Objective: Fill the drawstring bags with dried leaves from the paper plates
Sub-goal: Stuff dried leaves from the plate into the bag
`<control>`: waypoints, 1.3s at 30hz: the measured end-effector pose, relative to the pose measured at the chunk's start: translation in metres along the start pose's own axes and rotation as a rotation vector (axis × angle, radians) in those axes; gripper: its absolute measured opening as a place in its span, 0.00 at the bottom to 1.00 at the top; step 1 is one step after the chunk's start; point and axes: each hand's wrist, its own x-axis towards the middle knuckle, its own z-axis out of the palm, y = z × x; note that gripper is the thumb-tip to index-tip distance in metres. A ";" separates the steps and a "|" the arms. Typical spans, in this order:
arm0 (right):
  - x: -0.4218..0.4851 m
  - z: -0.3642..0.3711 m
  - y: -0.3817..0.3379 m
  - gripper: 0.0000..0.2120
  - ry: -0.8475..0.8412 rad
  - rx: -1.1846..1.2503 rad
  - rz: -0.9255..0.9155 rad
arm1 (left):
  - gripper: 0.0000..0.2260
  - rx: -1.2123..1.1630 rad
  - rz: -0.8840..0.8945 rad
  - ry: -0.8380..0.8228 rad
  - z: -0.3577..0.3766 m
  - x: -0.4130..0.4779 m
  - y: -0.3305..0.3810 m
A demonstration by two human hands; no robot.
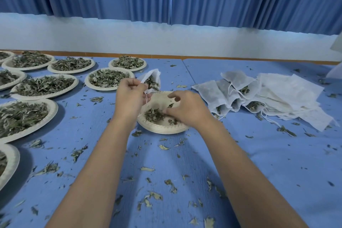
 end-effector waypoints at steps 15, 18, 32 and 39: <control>0.000 0.003 -0.015 0.13 -0.203 -0.059 0.083 | 0.09 0.213 0.060 0.037 -0.002 0.001 -0.004; 0.000 0.010 -0.019 0.14 -0.258 0.170 0.138 | 0.08 0.193 0.041 0.040 -0.002 0.001 -0.003; 0.000 0.013 -0.019 0.34 -0.473 -0.107 -0.224 | 0.09 0.138 0.003 0.032 -0.002 -0.001 0.001; 0.002 0.021 -0.017 0.30 -0.457 -0.146 -0.284 | 0.10 0.137 -0.004 0.025 -0.003 -0.001 0.001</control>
